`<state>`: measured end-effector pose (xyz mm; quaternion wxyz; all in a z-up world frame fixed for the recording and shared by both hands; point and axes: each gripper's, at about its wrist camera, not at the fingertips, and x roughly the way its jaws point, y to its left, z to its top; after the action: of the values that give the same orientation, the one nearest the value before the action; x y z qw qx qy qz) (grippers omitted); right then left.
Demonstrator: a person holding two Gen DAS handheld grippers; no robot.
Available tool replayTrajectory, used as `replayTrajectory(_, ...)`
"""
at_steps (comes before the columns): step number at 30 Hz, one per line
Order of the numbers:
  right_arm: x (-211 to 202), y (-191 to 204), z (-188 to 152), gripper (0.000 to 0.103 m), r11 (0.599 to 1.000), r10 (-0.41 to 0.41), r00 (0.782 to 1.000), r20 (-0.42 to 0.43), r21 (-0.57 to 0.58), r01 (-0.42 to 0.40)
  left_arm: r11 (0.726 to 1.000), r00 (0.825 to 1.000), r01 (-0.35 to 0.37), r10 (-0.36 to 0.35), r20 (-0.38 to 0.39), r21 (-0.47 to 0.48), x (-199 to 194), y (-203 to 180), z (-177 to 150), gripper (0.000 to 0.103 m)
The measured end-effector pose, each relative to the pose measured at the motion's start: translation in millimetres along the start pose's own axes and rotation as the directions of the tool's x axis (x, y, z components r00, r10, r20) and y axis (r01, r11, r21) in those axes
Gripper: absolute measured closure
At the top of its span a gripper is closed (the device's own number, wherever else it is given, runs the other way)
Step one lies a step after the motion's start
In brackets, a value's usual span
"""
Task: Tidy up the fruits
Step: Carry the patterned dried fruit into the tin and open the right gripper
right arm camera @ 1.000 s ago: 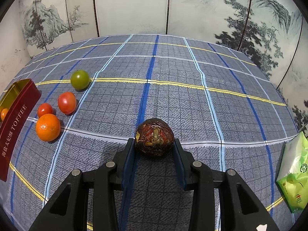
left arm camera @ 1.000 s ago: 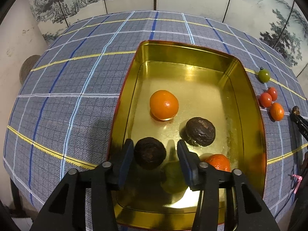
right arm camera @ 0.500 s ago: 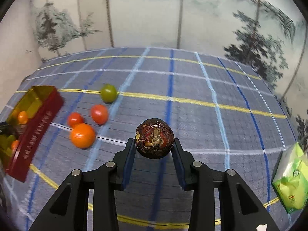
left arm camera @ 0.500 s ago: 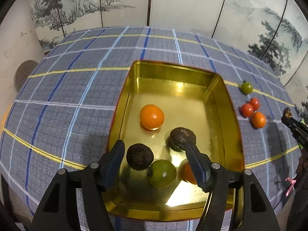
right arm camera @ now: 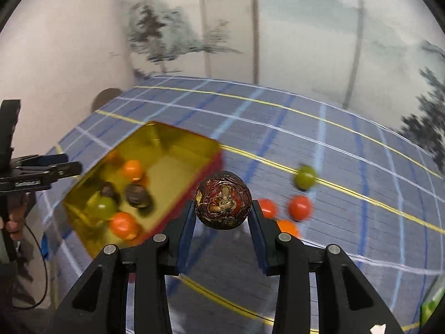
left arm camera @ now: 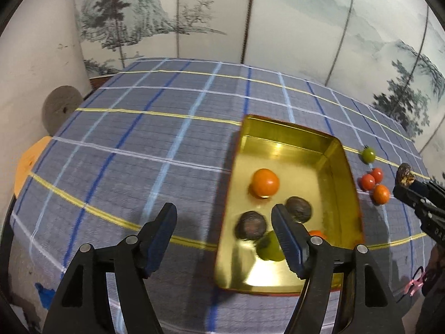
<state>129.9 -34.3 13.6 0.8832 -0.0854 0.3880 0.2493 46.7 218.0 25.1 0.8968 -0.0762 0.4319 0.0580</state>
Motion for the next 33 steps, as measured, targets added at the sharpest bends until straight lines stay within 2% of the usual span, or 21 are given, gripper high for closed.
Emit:
replayTrajectory(7,23,51,7,0.068,0.993,0.078,0.996,-0.045,-0.084,-0.081,0.998,0.998,-0.063,0.063,0.008,-0.027,-7,25,-10,0.031)
replayTrajectory(14,49,78,3,0.068,0.986,0.097,0.989,-0.112,-0.121,-0.111,0.996,0.996,-0.085,0.085,0.007,-0.042,-10,40,-17,0.031)
replayTrajectory(33,74,93,-4,0.067,0.984,0.073,0.981,-0.18,-0.149,-0.101,0.993,0.993,-0.112,0.11,-0.037,-0.036,1,49,-30,0.031)
